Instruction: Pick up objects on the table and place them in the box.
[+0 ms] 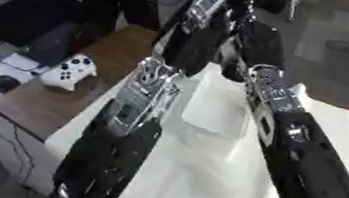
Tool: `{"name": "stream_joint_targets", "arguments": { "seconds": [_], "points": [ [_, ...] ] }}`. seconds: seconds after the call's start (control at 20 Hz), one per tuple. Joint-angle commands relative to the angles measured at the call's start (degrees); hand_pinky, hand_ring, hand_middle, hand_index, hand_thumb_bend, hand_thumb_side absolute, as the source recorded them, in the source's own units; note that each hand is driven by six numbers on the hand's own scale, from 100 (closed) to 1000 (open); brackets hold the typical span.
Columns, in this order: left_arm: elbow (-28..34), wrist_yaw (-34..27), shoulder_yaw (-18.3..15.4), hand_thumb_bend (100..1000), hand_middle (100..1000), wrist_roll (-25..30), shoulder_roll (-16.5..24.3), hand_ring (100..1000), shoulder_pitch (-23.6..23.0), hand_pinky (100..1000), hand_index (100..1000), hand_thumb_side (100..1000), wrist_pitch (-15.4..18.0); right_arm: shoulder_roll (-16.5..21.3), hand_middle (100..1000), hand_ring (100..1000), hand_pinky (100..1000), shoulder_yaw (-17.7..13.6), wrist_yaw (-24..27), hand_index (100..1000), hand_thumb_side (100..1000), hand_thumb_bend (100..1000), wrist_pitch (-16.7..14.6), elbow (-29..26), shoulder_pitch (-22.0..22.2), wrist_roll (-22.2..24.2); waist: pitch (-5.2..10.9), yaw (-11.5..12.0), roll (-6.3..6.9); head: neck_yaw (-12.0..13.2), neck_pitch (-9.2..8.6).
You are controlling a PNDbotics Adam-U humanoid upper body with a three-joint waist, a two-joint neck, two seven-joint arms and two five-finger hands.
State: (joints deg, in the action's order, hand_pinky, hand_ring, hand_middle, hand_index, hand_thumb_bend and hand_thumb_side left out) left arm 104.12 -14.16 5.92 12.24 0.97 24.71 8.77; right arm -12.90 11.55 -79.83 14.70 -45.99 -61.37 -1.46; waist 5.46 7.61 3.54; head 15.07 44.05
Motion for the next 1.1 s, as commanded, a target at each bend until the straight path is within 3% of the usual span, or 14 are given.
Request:
{"name": "stream_joint_targets", "arguments": {
  "seconds": [0.05, 0.55, 1.1],
  "points": [
    [1.0, 0.0, 0.2, 109, 855, -0.2, -0.2, 806, 0.7, 990, 953, 834, -0.2, -0.6, 100, 100, 100, 0.5, 1.6, 103, 100, 414, -0.3, -1.4, -1.1, -0.2, 0.59, 0.2, 0.0, -0.6, 0.07],
    [1.0, -0.1, 0.2, 109, 855, -0.2, -0.2, 806, 0.7, 989, 952, 834, -0.2, -1.6, 100, 100, 100, 1.6, 0.2, 100, 100, 431, 2.5, -1.7, -1.2, 1.2, 0.64, 0.3, -0.03, -0.8, 0.07],
    [1.0, -0.1, 0.3, 108, 854, -0.1, -0.2, 806, 0.8, 989, 953, 834, -0.2, -1.9, 100, 100, 100, 3.2, 2.1, 100, 121, 427, 1.3, -2.0, -1.0, 3.3, 0.66, 0.3, -0.02, -0.9, 0.06]
  ]
}}
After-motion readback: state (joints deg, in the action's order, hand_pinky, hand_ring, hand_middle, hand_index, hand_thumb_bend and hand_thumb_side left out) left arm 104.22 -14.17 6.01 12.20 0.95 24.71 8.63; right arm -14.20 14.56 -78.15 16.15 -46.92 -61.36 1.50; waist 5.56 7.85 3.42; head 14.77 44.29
